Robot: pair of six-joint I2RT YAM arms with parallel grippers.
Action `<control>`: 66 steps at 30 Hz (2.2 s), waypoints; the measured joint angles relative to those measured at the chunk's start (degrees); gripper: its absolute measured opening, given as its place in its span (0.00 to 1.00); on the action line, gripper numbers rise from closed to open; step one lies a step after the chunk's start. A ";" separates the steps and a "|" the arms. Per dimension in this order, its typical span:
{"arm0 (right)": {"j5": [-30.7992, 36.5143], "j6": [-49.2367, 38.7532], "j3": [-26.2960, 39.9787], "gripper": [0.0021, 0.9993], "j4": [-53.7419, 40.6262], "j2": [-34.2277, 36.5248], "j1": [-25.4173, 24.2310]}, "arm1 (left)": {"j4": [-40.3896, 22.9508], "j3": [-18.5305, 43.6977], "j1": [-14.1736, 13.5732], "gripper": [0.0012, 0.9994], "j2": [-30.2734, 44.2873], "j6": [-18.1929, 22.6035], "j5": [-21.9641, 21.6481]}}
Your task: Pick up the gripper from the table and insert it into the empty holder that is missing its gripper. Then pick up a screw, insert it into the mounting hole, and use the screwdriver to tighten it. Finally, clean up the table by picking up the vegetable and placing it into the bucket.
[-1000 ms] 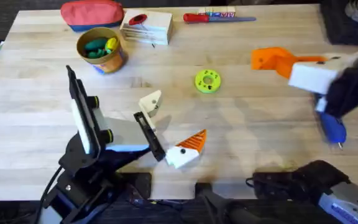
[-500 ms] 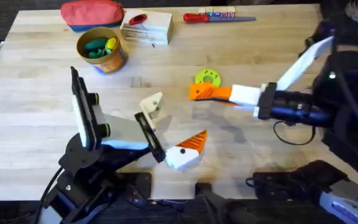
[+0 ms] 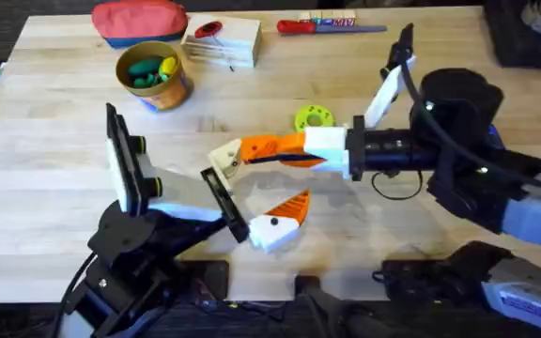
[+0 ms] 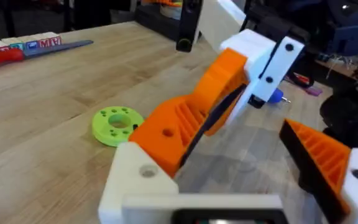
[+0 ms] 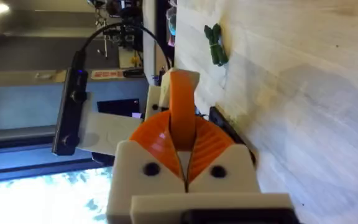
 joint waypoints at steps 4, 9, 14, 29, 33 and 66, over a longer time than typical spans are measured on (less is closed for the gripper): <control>-1.91 2.86 0.00 0.00 1.37 3.24 0.14 | -0.09 0.00 0.07 0.99 0.00 -0.53 -1.03; -3.16 4.07 0.00 0.00 1.67 3.69 0.14 | -0.09 0.00 0.09 0.99 0.07 -0.74 -1.14; -3.59 4.35 0.00 0.00 1.75 3.68 0.14 | -0.07 0.00 0.09 0.99 0.07 -0.71 -1.01; -11.41 5.20 0.00 0.00 3.05 3.74 -0.69 | 0.04 0.00 -0.05 0.99 0.06 -0.20 2.05; -15.04 5.12 -0.02 0.00 2.95 4.18 -3.09 | 0.07 0.00 -0.26 0.99 0.04 0.01 3.29; -12.31 3.61 3.26 0.00 5.70 13.07 -0.10 | -0.02 0.00 -0.04 0.99 0.15 -0.74 6.55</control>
